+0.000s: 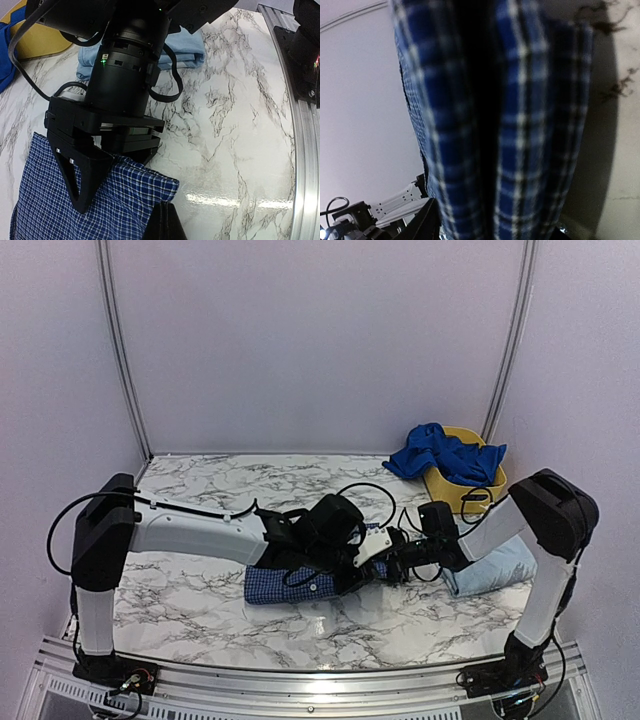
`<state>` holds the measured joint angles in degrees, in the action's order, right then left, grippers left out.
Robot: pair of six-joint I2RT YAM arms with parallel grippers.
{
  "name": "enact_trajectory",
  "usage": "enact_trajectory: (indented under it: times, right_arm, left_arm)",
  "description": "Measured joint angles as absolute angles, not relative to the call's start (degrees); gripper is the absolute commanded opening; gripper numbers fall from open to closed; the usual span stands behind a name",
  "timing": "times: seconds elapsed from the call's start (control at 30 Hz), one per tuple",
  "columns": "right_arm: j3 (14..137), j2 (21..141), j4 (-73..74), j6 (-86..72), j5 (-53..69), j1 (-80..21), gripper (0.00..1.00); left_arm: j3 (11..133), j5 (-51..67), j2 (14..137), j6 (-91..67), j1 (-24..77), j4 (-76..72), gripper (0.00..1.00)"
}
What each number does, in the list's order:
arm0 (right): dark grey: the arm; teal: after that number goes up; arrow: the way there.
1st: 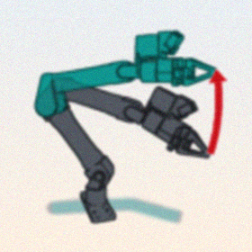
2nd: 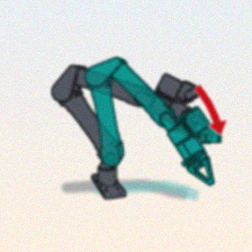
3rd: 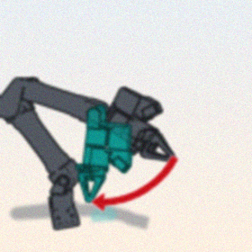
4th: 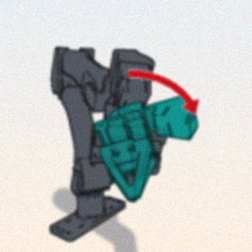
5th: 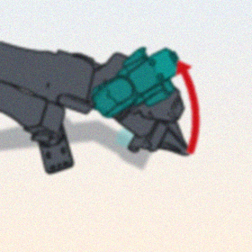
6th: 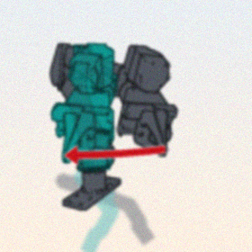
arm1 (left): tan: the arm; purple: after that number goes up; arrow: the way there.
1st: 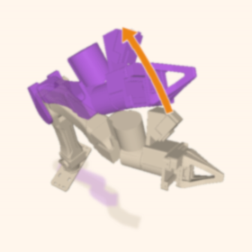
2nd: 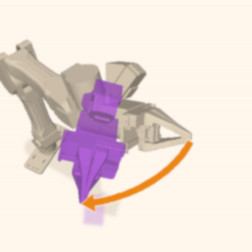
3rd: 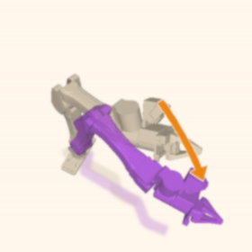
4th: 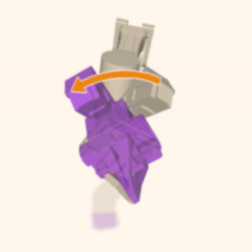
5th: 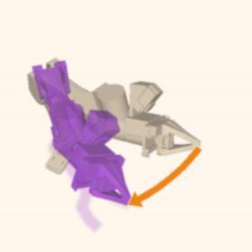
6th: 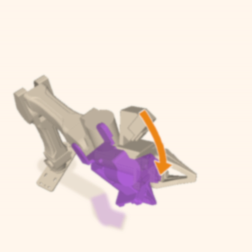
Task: Fold and stack the mixed laundry pile
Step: Pass from the left arm to the right
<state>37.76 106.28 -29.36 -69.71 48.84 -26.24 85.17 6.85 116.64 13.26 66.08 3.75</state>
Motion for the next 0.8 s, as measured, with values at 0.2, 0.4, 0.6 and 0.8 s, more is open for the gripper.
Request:
enact_trajectory:
  times: [0.2,0.4,0.6,0.8]
  right_arm:
    - [38.7,107.8,-29.9,-70.4,49.1,-26.3,0.01]
    - [45.4,107.4,-16.9,-61.9,47.7,-26.3,0.00]
    - [55.0,102.5,5.6,-45.5,42.5,-25.8,0.00]
    - [64.5,97.3,29.2,-29.0,32.1,-24.3,0.00]
  left_arm:
    - [83.8,6.8,116.1,13.4,66.5,3.6,0.09]
    - [81.3,3.6,113.0,10.6,66.4,3.0,0.82]
    - [74.3,-1.3,102.0,0.7,63.3,2.6,0.99]
    - [65.8,-3.8,91.3,-10.6,54.1,1.6,0.99]
